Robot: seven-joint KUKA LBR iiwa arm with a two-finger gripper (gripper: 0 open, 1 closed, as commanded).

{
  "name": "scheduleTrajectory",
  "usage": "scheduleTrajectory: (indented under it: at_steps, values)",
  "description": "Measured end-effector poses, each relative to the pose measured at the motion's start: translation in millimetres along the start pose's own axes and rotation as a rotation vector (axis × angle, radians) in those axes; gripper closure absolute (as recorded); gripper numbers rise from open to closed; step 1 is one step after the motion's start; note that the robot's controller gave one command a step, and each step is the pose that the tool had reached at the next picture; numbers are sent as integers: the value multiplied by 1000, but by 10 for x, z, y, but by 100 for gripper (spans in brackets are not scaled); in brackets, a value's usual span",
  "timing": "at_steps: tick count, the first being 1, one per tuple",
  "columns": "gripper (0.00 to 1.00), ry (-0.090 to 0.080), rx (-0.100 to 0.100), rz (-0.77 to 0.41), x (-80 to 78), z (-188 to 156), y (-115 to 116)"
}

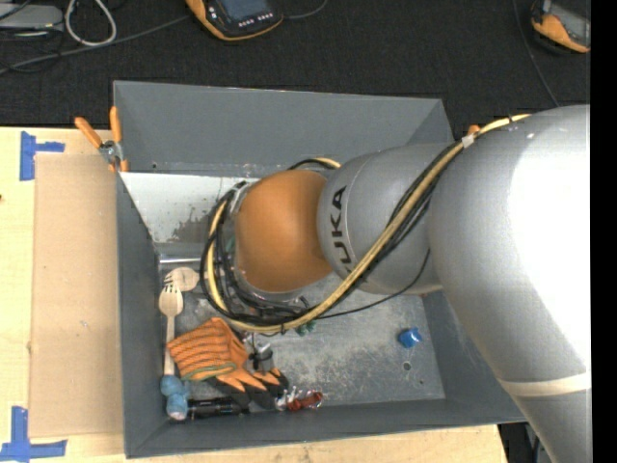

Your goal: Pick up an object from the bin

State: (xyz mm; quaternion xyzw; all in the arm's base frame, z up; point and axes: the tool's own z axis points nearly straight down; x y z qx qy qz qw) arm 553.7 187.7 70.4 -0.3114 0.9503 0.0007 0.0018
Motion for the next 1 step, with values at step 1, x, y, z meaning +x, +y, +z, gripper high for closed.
scheduleTrajectory:
  at_steps: [1]
  values:
    - [100, -4, -1, -5, 33, 2, 2]
